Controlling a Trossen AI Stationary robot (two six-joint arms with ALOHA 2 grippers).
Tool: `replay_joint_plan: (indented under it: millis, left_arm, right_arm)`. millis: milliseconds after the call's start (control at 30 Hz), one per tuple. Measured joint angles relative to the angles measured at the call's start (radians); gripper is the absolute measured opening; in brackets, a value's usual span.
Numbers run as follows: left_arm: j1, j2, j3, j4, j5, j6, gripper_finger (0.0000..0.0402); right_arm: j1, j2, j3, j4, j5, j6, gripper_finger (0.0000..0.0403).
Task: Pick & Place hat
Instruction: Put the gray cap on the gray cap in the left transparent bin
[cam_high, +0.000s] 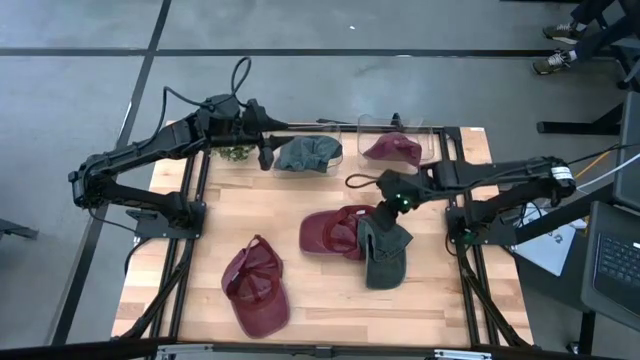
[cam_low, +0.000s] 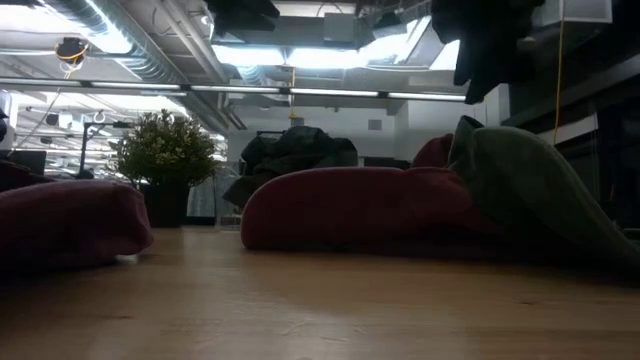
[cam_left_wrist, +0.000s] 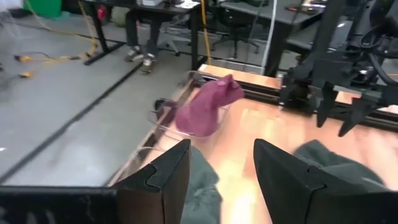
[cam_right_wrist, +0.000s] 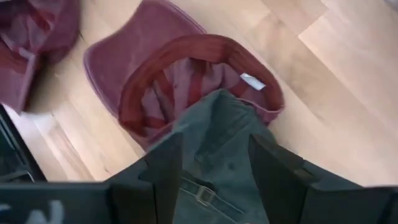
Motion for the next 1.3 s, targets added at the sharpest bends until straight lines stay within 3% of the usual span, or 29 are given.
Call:
replay_joint_plan:
  millis: [233,467,867,1300]
  left_arm:
    - [-0.015,0.0,0.0,-0.081,0.093,-0.099,0.0171]
    - [-0.103,0.0,0.0,-0.196,0.151,-0.187,0.0171]
    - [-0.252,0.0,0.0,-0.251,0.143,-0.186,0.0171]
    - [-0.282,0.0,0.0,-0.249,0.114,-0.202,0.0171]
  right_arm:
    - [0.109,0.043,0.0,0.025,0.066,0.19,0.0181]
    - [0.167,0.113,0.001,0.078,0.033,0.313,0.0181]
    - [0.173,0.176,0.001,0.075,0.059,0.32,0.0181]
    - [0.173,0.282,0.002,0.107,0.059,0.267,0.0181]
